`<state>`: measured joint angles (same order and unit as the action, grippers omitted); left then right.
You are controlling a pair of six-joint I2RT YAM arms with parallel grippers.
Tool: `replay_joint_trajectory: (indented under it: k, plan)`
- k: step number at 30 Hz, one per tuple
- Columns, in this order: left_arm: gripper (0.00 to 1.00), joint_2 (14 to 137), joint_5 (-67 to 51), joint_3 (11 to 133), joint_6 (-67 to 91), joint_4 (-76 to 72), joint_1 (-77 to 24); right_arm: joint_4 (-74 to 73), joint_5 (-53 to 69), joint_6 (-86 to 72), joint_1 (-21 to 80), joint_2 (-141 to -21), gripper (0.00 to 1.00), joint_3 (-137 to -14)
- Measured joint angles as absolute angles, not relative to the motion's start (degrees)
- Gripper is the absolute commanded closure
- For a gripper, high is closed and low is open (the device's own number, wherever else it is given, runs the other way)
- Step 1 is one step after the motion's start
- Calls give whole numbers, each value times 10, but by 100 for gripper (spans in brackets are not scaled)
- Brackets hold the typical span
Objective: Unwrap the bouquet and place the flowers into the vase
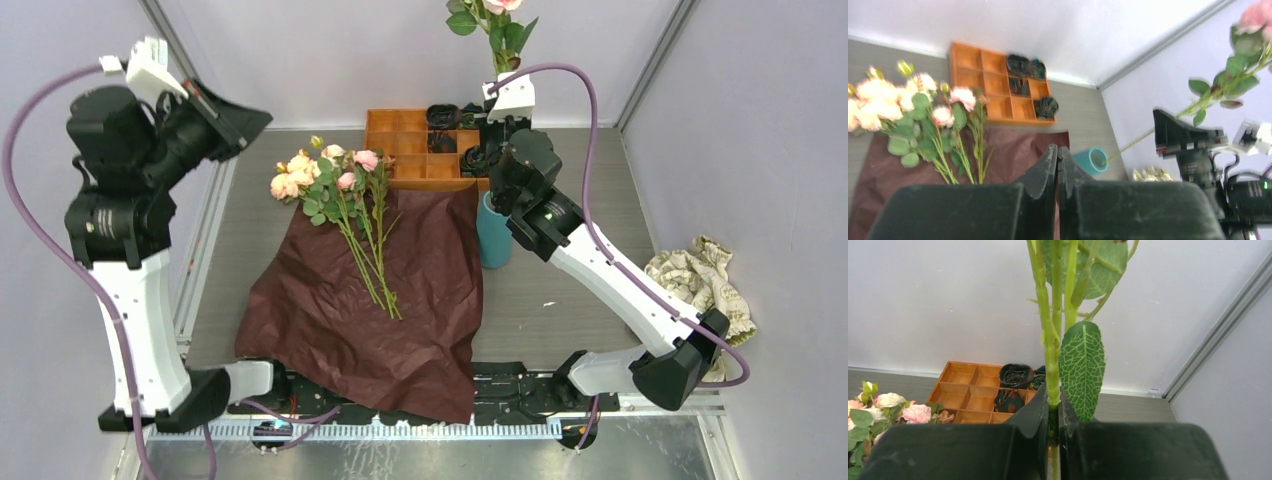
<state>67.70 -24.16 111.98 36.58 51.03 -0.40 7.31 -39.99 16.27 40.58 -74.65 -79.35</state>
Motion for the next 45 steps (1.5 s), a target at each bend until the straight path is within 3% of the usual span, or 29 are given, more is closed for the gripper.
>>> replay_joint_trajectory:
  k: [5, 9, 12, 17, 23, 25, 30, 39, 45]
  plan:
    - [99, 830, -42, 1393, 340, 631, -71, 88, -400, 159, 400, -748, 99, -772]
    - [98, 907, 145, 1502, 304, 663, -156, 106, -400, 150, 397, -748, 99, -735]
    - [98, 918, 189, 1460, 256, 632, -197, 115, -400, 143, 394, -748, 99, -702]
    - [98, 949, 94, 1393, 213, 582, -222, 132, -401, 121, 387, -748, 99, -644]
    - [98, 920, -18, 1136, 208, 459, -245, 138, -409, 78, 381, -729, 98, -565]
    - [98, 902, -29, 1037, 216, 422, -250, 137, -413, 59, 380, -712, 89, -536]
    - [99, 875, -30, 890, 241, 361, -252, 131, -419, 13, 380, -646, 51, -479]
    - [97, 880, -10, 836, 277, 305, -262, 52, -424, -35, 380, -587, 25, -474]
    - [95, 905, 28, 836, 286, 300, -266, -47, -426, -80, 380, -538, 16, -477]
